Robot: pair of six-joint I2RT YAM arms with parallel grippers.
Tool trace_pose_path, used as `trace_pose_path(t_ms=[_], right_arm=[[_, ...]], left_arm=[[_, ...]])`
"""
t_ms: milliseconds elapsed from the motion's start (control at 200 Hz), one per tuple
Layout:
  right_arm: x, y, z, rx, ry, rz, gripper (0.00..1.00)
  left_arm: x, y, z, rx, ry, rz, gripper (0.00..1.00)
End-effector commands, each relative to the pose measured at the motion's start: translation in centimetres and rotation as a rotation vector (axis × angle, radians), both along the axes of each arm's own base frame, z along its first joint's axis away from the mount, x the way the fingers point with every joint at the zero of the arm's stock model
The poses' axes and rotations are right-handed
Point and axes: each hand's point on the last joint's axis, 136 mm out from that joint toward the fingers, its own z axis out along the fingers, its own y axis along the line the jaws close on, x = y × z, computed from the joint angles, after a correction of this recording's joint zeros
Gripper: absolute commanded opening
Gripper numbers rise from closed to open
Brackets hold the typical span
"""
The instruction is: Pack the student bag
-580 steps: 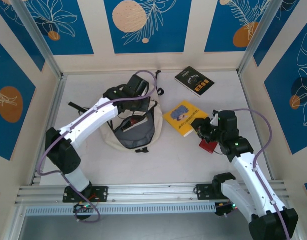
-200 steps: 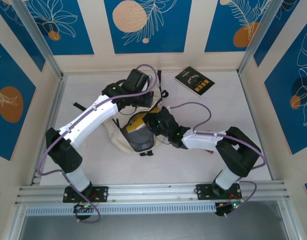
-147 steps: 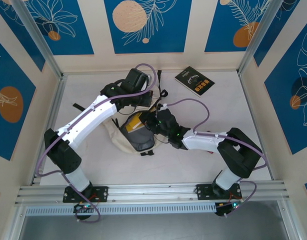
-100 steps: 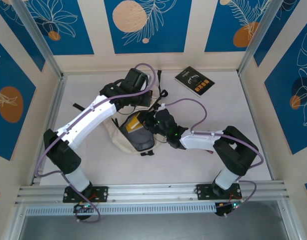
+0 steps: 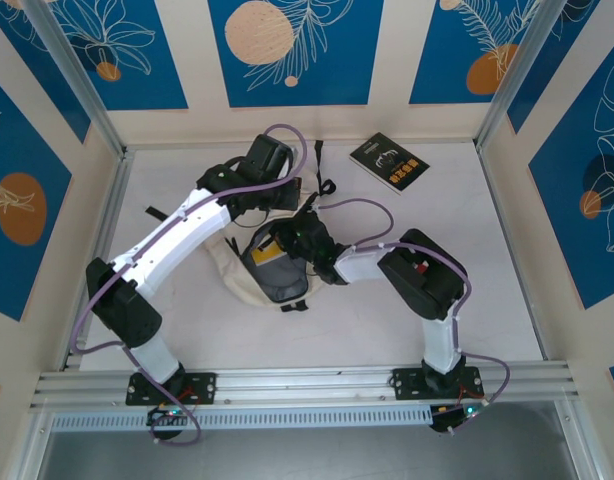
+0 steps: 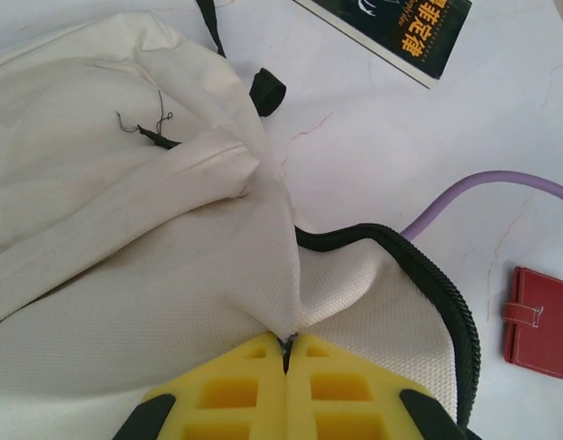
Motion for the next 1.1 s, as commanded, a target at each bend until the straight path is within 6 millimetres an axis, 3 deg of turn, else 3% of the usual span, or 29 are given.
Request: trace_pose_path(t_ms=[0,170,330,620,700,800,975,1035,1095], right_arm=[[1.0,0.2,2.0,0.048,-0.005,-0.040,0.30],[-1.0,-1.1,2.0,0.023,0.054,-0.029,0.56],[-4.7,-3.1,1.4,-0.015,0.199,-0.001,0.66],[-12.1,-7.5,2.2,-0.200,0.218,0.058,0.60],[-13.3,-9.9,1.9,-0.305,0.220,0.055,0.59],[-13.8,-12.7,3.1,-0.400,0.188,0.042,0.58],[-13.8,-17.3,6.8,-0.502,0.162,0.010,0.61],[-13.3,-19.2,7.8,-0.533,0.163,-0.023,0.63],[-12.3,-20.8,8.6,-0.554,0.145,-0.037,0.67]], left_arm=[[0.8,-0.2,2.7,-0.072,-0.047,0.010,0.00],[1.1,0.3,2.3,-0.065,-0.040,0.021,0.00],[1.3,0.6,1.8,-0.069,-0.028,0.026,0.00],[2.2,2.8,1.4,-0.043,-0.037,0.082,0.00],[1.9,3.1,0.9,-0.048,-0.024,0.077,0.00],[0.8,2.9,0.3,-0.074,-0.001,0.036,0.00],[-0.9,5.3,-0.1,-0.078,0.011,0.067,0.64],[-1.3,6.6,-0.1,-0.083,0.016,0.093,0.78],[-1.8,7.9,-0.3,-0.093,0.024,0.120,0.85]])
